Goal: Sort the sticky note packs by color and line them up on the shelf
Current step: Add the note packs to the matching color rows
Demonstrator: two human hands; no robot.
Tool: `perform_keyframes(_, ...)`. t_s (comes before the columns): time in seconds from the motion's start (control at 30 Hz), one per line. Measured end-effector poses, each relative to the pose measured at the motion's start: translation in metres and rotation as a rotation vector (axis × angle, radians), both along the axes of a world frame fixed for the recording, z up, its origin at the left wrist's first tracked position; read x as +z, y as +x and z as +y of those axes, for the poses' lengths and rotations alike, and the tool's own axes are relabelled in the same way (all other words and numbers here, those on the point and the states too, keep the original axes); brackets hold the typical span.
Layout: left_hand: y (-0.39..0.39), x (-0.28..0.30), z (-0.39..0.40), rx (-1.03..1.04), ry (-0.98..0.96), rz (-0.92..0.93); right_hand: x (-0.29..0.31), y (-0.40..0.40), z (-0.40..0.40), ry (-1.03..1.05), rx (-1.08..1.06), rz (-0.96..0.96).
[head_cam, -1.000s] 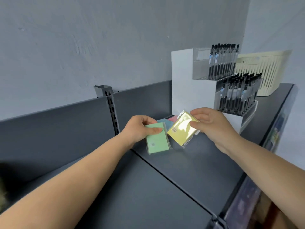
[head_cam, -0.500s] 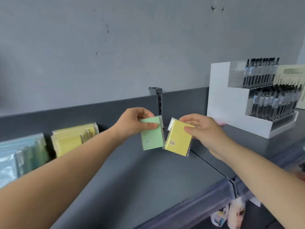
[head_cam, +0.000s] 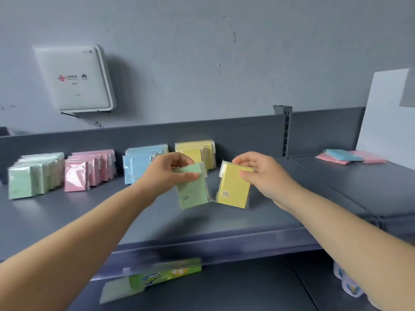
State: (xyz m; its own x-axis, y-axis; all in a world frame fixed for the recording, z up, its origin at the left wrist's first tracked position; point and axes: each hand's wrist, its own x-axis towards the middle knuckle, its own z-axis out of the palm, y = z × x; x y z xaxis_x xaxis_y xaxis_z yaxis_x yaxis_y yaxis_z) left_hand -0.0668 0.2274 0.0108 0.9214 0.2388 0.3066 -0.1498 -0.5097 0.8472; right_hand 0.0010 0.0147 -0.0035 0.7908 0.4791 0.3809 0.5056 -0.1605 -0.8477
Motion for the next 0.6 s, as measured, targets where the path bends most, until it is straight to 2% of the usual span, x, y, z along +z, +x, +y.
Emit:
perform_keyframes(0.27,-0.031,-0.002,0.048,0.103,-0.039,-0.01,0.005,-0.005,0.057,-0.214,-0.002,-0.174)
perform_keyframes(0.6,-0.005,0.004,0.097,0.104,-0.007,-0.01,0.01,0.025,0.103,-0.548,-0.012,-0.33)
